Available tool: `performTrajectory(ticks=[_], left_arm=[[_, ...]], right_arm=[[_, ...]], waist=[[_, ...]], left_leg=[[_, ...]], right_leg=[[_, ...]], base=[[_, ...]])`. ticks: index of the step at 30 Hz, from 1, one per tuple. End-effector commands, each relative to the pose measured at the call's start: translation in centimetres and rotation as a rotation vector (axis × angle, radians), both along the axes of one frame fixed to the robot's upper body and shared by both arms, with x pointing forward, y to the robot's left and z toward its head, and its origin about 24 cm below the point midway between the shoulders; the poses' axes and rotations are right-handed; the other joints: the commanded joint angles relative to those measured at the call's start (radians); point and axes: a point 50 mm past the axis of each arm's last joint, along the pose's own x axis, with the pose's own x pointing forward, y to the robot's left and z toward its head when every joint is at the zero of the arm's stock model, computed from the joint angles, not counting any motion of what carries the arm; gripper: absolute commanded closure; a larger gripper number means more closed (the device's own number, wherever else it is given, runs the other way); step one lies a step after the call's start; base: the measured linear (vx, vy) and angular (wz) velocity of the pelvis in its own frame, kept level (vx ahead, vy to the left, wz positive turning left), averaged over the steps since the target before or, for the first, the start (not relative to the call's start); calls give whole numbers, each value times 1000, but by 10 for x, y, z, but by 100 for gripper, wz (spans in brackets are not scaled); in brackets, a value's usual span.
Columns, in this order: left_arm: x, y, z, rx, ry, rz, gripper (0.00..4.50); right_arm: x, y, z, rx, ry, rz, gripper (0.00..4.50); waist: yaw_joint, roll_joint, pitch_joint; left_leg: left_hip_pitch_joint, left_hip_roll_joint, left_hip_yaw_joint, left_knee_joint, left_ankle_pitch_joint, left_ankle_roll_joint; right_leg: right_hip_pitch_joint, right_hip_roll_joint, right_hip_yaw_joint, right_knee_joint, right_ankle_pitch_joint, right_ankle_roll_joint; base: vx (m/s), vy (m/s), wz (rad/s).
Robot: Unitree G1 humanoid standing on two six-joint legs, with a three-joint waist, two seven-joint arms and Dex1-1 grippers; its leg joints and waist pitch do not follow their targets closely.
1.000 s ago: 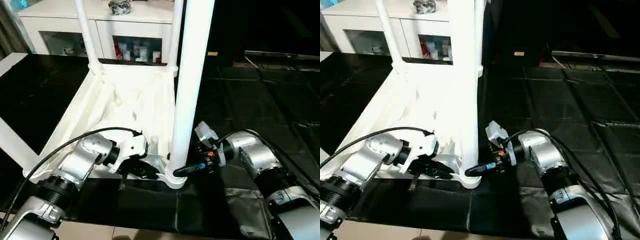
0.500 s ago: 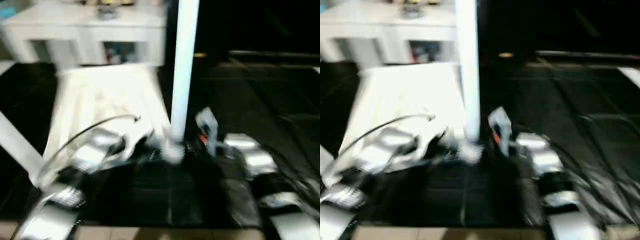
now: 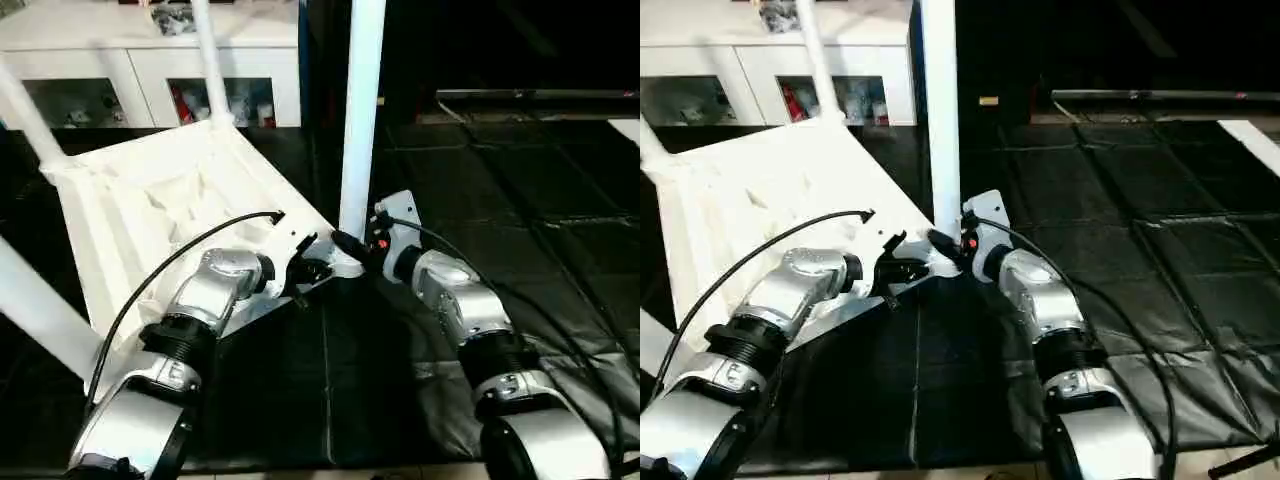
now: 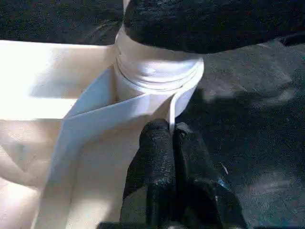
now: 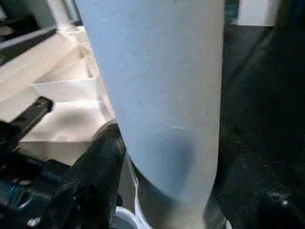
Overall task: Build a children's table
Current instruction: Rotate leg to tighten
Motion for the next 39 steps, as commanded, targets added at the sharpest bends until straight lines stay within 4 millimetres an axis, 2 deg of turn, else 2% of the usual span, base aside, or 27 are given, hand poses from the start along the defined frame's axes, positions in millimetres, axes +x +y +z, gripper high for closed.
performTrajectory(ticks=[1,3,4,6,7,9,10,11,13,16,19,22,29,31,33,39], left_arm=[[-4,-9,7,-36,-28,-97,450],[-7,-7,6,-32,-25,-127,450],[-9,-4,6,-23,-26,-168,450],[-11,-3,6,-16,-27,-190,450],[-16,1,6,-14,-13,-261,450],[-20,3,7,-14,-8,-310,450],[-26,6,7,-6,7,-389,450],[-26,6,7,-6,7,-389,450],[-31,9,6,8,22,-456,450],[-41,14,4,52,48,-578,450],[-47,16,4,77,62,-650,450],[-53,17,4,86,74,-704,450],[-59,17,5,97,80,-770,450],[-60,16,5,97,80,-774,450],[-62,15,5,98,83,-791,450],[-63,14,5,103,83,-798,450]], right_arm=[[-16,18,-6,38,32,211,133],[-17,12,-6,39,27,244,118],[-20,5,-5,33,14,295,96],[-21,1,-4,27,6,324,86],[-24,-10,0,19,-9,402,74],[-25,-17,2,13,-9,434,74],[-26,-27,7,-4,-9,490,51],[-26,-27,7,-4,-9,490,44],[-27,-36,10,-23,-5,542,27],[-29,-49,16,-58,8,651,2],[-31,-54,17,-97,22,707,2],[-34,-53,17,-103,34,779,2],[-42,-44,15,-73,51,895,2],[-43,-43,14,-68,52,906,28],[-45,-38,11,-51,73,931,28],[-49,-32,7,-24,105,961,83]], waist=[[15,-3,-74],[20,-2,-73],[24,0,-72],[29,0,-69],[34,2,-68],[39,7,-69],[44,9,-69],[48,8,-71],[60,7,-71],[75,8,-73],[79,5,-70],[78,4,-67],[82,1,-70],[83,0,-71],[85,0,-71],[86,0,-71]], left_leg=[[-23,-23,26,-51,-108,94],[-21,-20,27,-51,-115,100],[-20,-19,27,-53,-132,97],[-18,-17,29,-53,-154,89],[-17,-15,29,-55,-168,81],[-16,-12,29,-54,-175,76],[-16,-11,30,-54,-179,74],[-15,-11,29,-53,-181,75],[-11,-9,32,-52,-175,76],[-12,-5,31,-50,-166,75],[-11,-6,33,-50,-183,69],[-16,-6,31,-53,-205,59],[-17,-6,30,-51,-169,58],[-18,-6,30,-51,-165,58],[-18,-7,30,-51,-163,57],[-18,-6,30,-52,-166,54]], right_leg=[[89,-25,27,-57,-71,-277],[87,-25,27,-57,-76,-280],[85,-26,27,-59,-100,-280],[82,-27,29,-62,-130,-275],[82,-28,28,-64,-154,-268],[81,-27,28,-62,-152,-269],[79,-26,28,-61,-149,-272],[80,-26,28,-59,-145,-272],[74,-26,30,-58,-130,-281],[73,-26,29,-51,-107,-291],[70,-25,31,-50,-113,-291],[74,-30,30,-57,-183,-267],[73,-28,31,-53,-165,-263],[73,-29,31,-52,-164,-262],[73,-29,31,-52,-169,-260],[72,-29,31,-53,-177,-255]], base=[[0,0,0],[0,0,0],[0,0,0],[0,0,0],[0,0,0],[0,0,0],[0,0,0],[0,0,0],[0,0,0],[0,0,0],[0,0,0],[0,0,0],[0,0,0],[0,0,0],[0,0,0],[0,0,0]])
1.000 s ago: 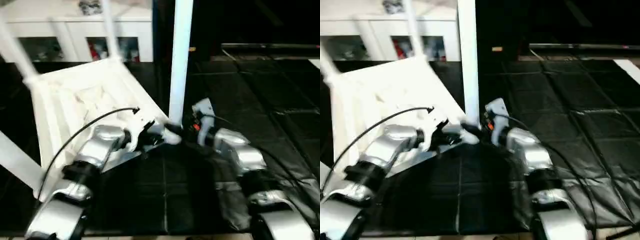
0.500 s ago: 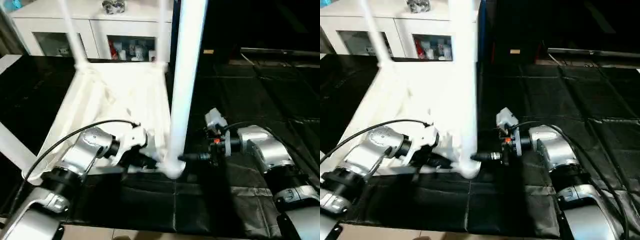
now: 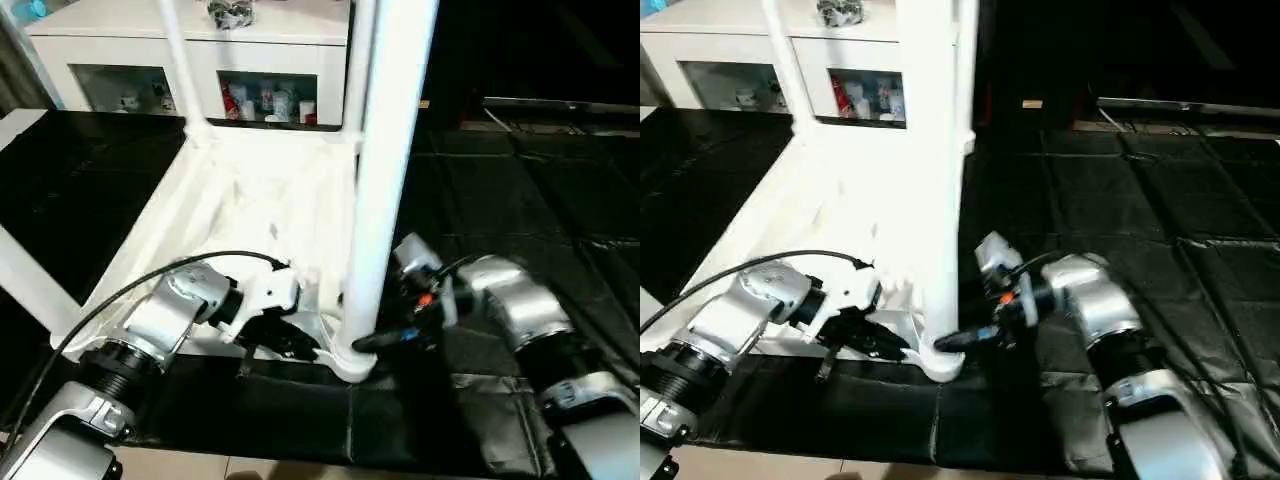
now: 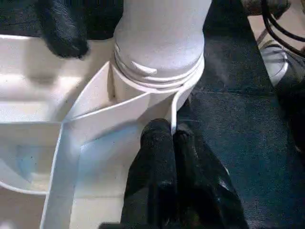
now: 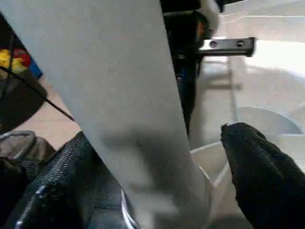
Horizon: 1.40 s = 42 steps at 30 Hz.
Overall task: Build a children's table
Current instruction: Rotate leg to tighten
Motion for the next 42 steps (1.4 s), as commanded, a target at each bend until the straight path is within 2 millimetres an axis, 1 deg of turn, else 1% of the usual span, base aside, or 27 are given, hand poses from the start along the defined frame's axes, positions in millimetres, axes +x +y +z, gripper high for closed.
performTrajectory(ticks=[1,5,8,9,12,16,17,19,21,22,24,25,26,27,28,29,30,31,32,33,34,35,36,37,39,40,42], left_arm=[[-8,-10,0,2,22,-98,450],[-8,-10,-1,7,22,-99,450],[-8,-9,-1,10,23,-95,450],[-8,-8,-2,12,22,-91,450],[-8,-8,-2,13,21,-85,450],[-8,-6,-3,15,17,-60,450],[-7,-6,-4,15,12,-46,450],[-4,-6,-4,11,7,-7,450],[0,-8,-4,0,9,57,450],[2,-9,-4,-3,11,79,450],[8,-14,-2,-34,10,155,450],[12,-18,-1,-49,7,198,450],[15,-20,0,-57,4,219,450],[17,-23,1,-64,1,240,450],[21,-27,1,-79,-3,287,450],[26,-32,2,-92,-8,333,450],[26,-32,2,-92,-8,333,450],[35,-42,2,-112,-21,437,450],[39,-47,3,-128,-30,495,450],[42,-50,4,-139,-35,531,450],[47,-54,6,-158,-46,594,450],[47,-54,6,-158,-46,594,450],[47,-54,6,-158,-46,594,450],[52,-61,7,-178,-57,661,450],[53,-64,7,-186,-59,687,450],[53,-66,8,-189,-60,686,450],[53,-69,8,-192,-59,677,450]], right_arm=[[-1,4,4,14,-5,24,94],[-2,7,3,18,9,34,125],[-3,9,3,21,19,47,161],[-4,10,3,20,23,54,161],[-4,11,3,19,24,57,194],[-4,13,3,24,21,61,213],[-3,14,3,33,13,49,215],[-2,16,2,53,8,8,216],[0,17,-1,61,-1,-60,222],[0,17,-2,61,-5,-82,226],[3,19,-6,44,-17,-174,227],[5,21,-9,34,-25,-236,229],[7,23,-10,31,-33,-270,231],[8,25,-11,30,-41,-305,233],[11,28,-13,19,-45,-364,236],[15,33,-15,5,-53,-440,237],[15,33,-15,5,-53,-440,238],[22,42,-20,-43,-47,-587,240],[26,47,-21,-56,-39,-665,240],[28,50,-22,-64,-33,-711,240],[32,54,-22,-77,-46,-781,241],[32,54,-22,-77,-46,-781,241],[32,54,-22,-77,-46,-781,242],[36,62,-20,-83,-63,-854,244],[37,66,-19,-78,-58,-887,244],[38,68,-18,-65,-57,-895,244],[38,70,-16,-49,-82,-894,244]], waist=[[-7,-2,-71],[-5,-3,-73],[-5,-7,-72],[-6,-11,-72],[-5,-10,-72],[-4,-12,-71],[-4,-14,-71],[-5,-14,-70],[-5,-13,-67],[-6,-15,-67],[-10,-13,-65],[-17,-15,-63],[-23,-12,-61],[-24,-13,-62],[-30,-9,-62],[-40,-11,-60],[-43,-13,-61],[-49,-8,-62],[-58,-8,-62],[-60,-9,-63],[-67,-2,-64],[-74,-6,-64],[-74,-7,-66],[-77,3,-67],[-82,-2,-71],[-83,1,-71],[-82,2,-72]], left_leg=[[-7,-8,28,-67,-167,55],[-7,-9,28,-65,-153,54],[-8,-8,28,-65,-147,56],[-8,-9,29,-65,-146,56],[-8,-9,29,-65,-147,54],[-8,-9,29,-66,-149,53],[-9,-10,30,-65,-148,52],[-8,-9,29,-66,-155,48],[-9,-10,29,-67,-163,40],[-7,-12,29,-68,-177,36],[-6,-13,28,-70,-194,29],[-8,-15,27,-71,-200,25],[-6,-17,27,-72,-209,18],[-6,-19,27,-71,-214,15],[-11,-21,23,-74,-213,11],[-12,-24,25,-72,-215,7],[-11,-25,24,-72,-219,5],[-17,-28,22,-72,-210,6],[-18,-31,23,-71,-206,-2],[-15,-33,21,-70,-211,-6],[-14,-34,19,-70,-222,-5],[-18,-35,20,-70,-221,2],[-16,-34,19,-70,-225,8],[-17,-34,20,-68,-220,17],[-15,-33,21,-67,-206,21],[-16,-32,21,-67,-208,28],[-15,-30,23,-66,-208,37]], right_leg=[[75,-26,28,-59,-181,-252],[75,-26,28,-57,-173,-251],[75,-27,28,-57,-176,-247],[75,-26,28,-57,-179,-244],[74,-27,29,-59,-197,-237],[73,-27,29,-59,-208,-230],[73,-28,30,-59,-212,-227],[72,-28,30,-60,-230,-221],[71,-28,31,-63,-255,-211],[71,-28,30,-68,-290,-198],[70,-28,29,-74,-342,-179],[70,-26,28,-77,-365,-167],[66,-25,28,-82,-387,-157],[67,-26,27,-82,-400,-152],[73,-27,25,-84,-425,-138],[70,-25,24,-90,-443,-124],[71,-25,22,-92,-458,-117],[75,-26,20,-92,-467,-108],[73,-24,19,-96,-472,-101],[72,-23,16,-96,-481,-98],[72,-22,14,-97,-490,-95],[73,-21,13,-99,-477,-95],[73,-21,12,-99,-466,-100],[72,-19,16,-95,-424,-115],[72,-16,16,-91,-363,-142],[74,-17,16,-88,-340,-157],[73,-17,17,-86,-297,-178]], base=[[0,0,0],[0,0,0],[0,0,0],[0,0,0],[0,0,0],[0,0,0],[0,0,0],[0,0,0],[0,0,0],[0,0,0],[0,0,0],[0,0,0],[0,0,0],[0,0,0],[0,0,0],[0,0,0],[0,0,0],[0,0,0],[0,0,0],[0,0,0],[0,0,0],[0,0,0],[0,0,0],[0,0,0],[0,0,0],[0,0,0],[0,0,0]])
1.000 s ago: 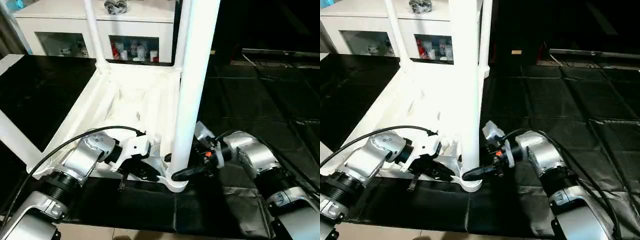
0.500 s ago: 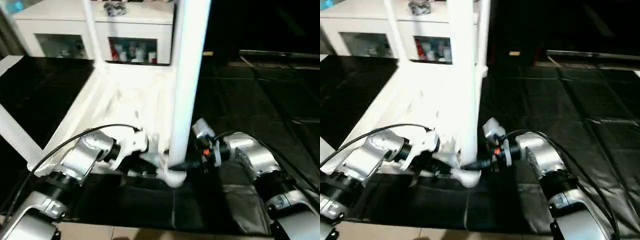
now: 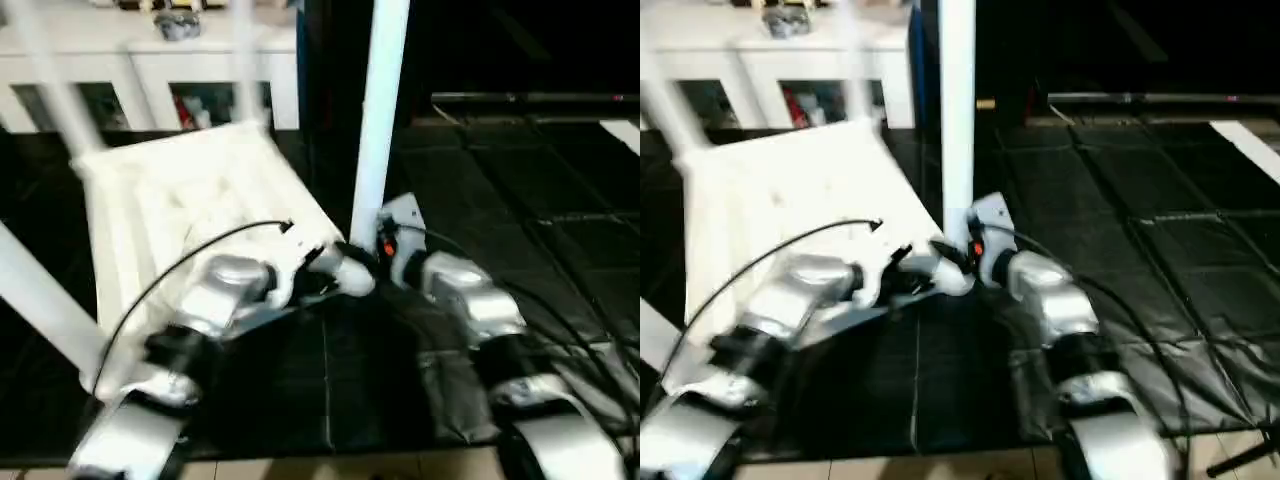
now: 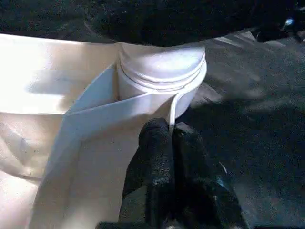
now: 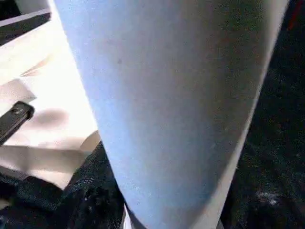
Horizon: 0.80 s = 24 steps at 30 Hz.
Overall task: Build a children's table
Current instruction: Rotate leg to tighten
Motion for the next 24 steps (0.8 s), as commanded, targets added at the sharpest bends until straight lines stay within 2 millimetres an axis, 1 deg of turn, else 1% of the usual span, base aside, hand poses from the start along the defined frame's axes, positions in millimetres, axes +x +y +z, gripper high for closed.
performTrajectory(ticks=[1,2,4,5,6,7,9,11,12,13,16,17,18,19,20,21,22,23,24], left_arm=[[2,-26,16,-74,-51,-62,450],[1,-25,16,-73,-50,-70,450],[0,-23,16,-71,-49,-79,450],[0,-20,15,-70,-46,-85,450],[0,-19,15,-70,-46,-86,450],[-1,-17,15,-68,-43,-92,450],[-2,-13,14,-65,-38,-105,450],[-5,-9,14,-65,-38,-142,450],[-7,-7,14,-61,-36,-167,450],[-8,-5,13,-57,-33,-188,450],[-12,0,12,-50,-24,-238,450],[-18,7,12,-42,-13,-316,450],[-18,7,12,-42,-13,-316,450],[-20,9,12,-40,-8,-336,450],[-24,13,12,-35,-9,-394,450],[-27,18,12,-27,4,-440,450],[-30,21,12,-20,15,-472,450],[-33,25,12,-4,21,-519,450],[-34,26,12,0,24,-528,450]], right_arm=[[-14,39,-12,41,60,135,210],[-15,39,-11,52,58,152,189],[-16,38,-11,61,60,171,169],[-17,35,-11,59,58,185,155],[-17,34,-11,59,57,186,155],[-18,31,-10,60,55,197,131],[-18,26,-9,65,55,216,123],[-19,20,-9,54,49,252,101],[-20,15,-8,48,44,285,88],[-20,11,-8,42,40,313,81],[-22,1,-5,37,37,372,56],[-24,-12,0,35,23,462,44],[-24,-12,0,35,23,462,37],[-25,-16,2,34,20,489,31],[-27,-24,4,33,30,538,23],[-29,-32,6,26,42,587,12],[-30,-38,8,21,52,621,4],[-31,-45,10,16,71,660,4],[-31,-47,10,13,77,670,4]], waist=[[13,2,-69],[13,2,-69],[13,3,-70],[14,2,-69],[15,3,-69],[15,4,-68],[15,3,-67],[16,2,-65],[18,-1,-66],[18,0,-65],[28,0,-65],[34,-4,-66],[34,-4,-65],[38,-3,-64],[44,-2,-66],[45,-4,-64],[55,-2,-65],[64,-2,-65],[66,-2,-65]], left_leg=[[-21,-29,26,-66,-200,47],[-21,-28,26,-65,-189,53],[-20,-27,26,-65,-183,61],[-20,-26,27,-66,-182,63],[-19,-26,27,-66,-184,64],[-19,-25,27,-67,-189,64],[-19,-24,26,-68,-203,66],[-18,-23,27,-69,-216,66],[-18,-22,25,-70,-219,66],[-18,-21,27,-69,-216,71],[-15,-17,27,-70,-214,74],[-13,-17,27,-69,-214,75],[-16,-16,28,-70,-214,80],[-15,-15,28,-69,-213,80],[-13,-14,28,-69,-217,82],[-13,-12,30,-70,-215,84],[-11,-9,31,-70,-210,83],[-7,-8,32,-68,-207,83],[-8,-7,32,-68,-207,83]], right_leg=[[80,-19,21,-80,-266,-199],[82,-19,21,-78,-236,-211],[82,-19,21,-76,-212,-224],[83,-19,21,-75,-207,-230],[83,-20,21,-75,-207,-231],[84,-20,22,-75,-211,-231],[84,-22,22,-76,-224,-232],[82,-23,23,-79,-247,-229],[84,-23,21,-78,-252,-229],[82,-24,24,-79,-247,-231],[80,-25,24,-75,-243,-236],[81,-25,24,-75,-243,-235],[82,-25,25,-75,-240,-236],[79,-26,25,-74,-239,-240],[77,-26,25,-72,-242,-239],[77,-25,26,-75,-245,-238],[76,-25,26,-72,-244,-239],[72,-25,27,-70,-225,-249],[73,-25,27,-69,-221,-252]], base=[[0,0,0],[0,0,0],[0,0,0],[0,0,0],[0,0,0],[0,0,0],[0,0,0],[0,0,0],[0,0,0],[0,0,0],[0,0,0],[0,0,0],[0,0,0],[0,0,0],[0,0,0],[0,0,0],[0,0,0],[0,0,0],[0,0,0]])
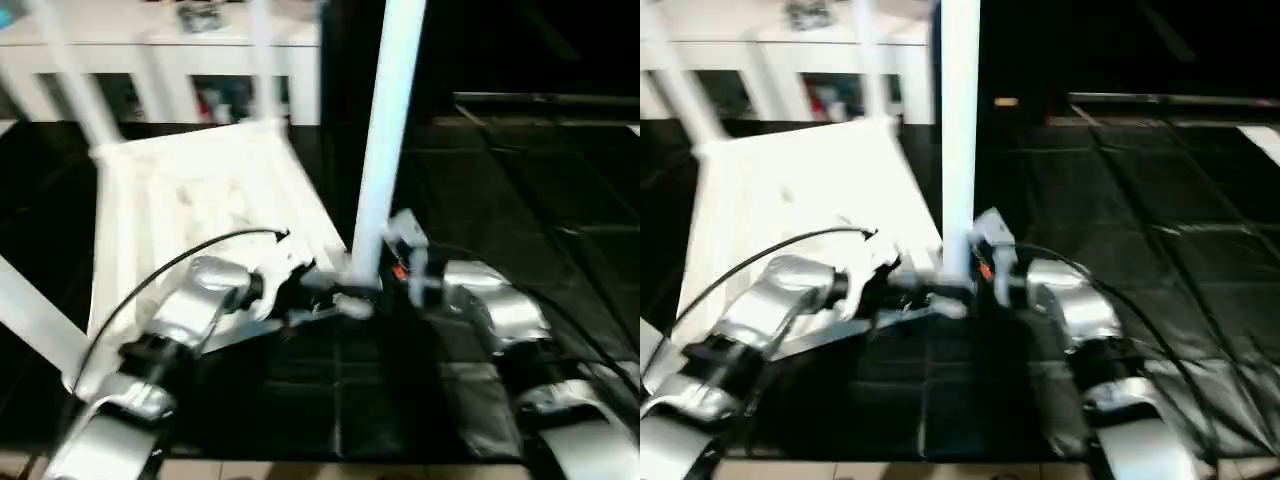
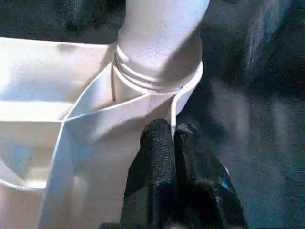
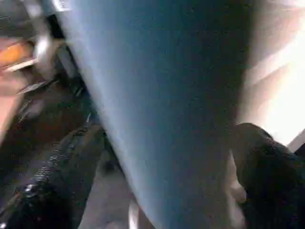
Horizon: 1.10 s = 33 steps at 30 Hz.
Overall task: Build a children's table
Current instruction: Rotate leg to tighten
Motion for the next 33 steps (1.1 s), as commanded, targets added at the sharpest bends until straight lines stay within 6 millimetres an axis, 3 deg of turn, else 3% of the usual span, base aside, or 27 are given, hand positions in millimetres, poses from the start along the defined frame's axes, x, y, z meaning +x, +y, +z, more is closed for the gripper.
performTrajectory(ticks=[1,5,13,33], left_arm=[[-8,-5,8,-8,-8,-168,450],[-16,3,8,24,17,-257,450],[-26,11,9,68,71,-380,450],[-27,9,7,75,63,-387,450]], right_arm=[[-1,-9,10,-14,18,100,4],[-1,-18,14,-32,44,143,4],[-3,-19,21,-20,29,195,4],[-6,-13,16,-29,-1,224,4]], waist=[[2,-1,-67],[8,1,-65],[13,4,-67],[25,4,-69]], left_leg=[[-6,-9,30,-65,-204,81],[-7,-10,30,-66,-215,65],[-5,-10,29,-66,-206,49],[-4,-11,29,-65,-211,39]], right_leg=[[76,-23,26,-64,-221,-248],[75,-26,27,-66,-253,-237],[75,-24,27,-65,-251,-234],[74,-23,27,-64,-246,-232]], base=[[0,0,0],[0,0,0],[0,0,0],[0,0,0]])
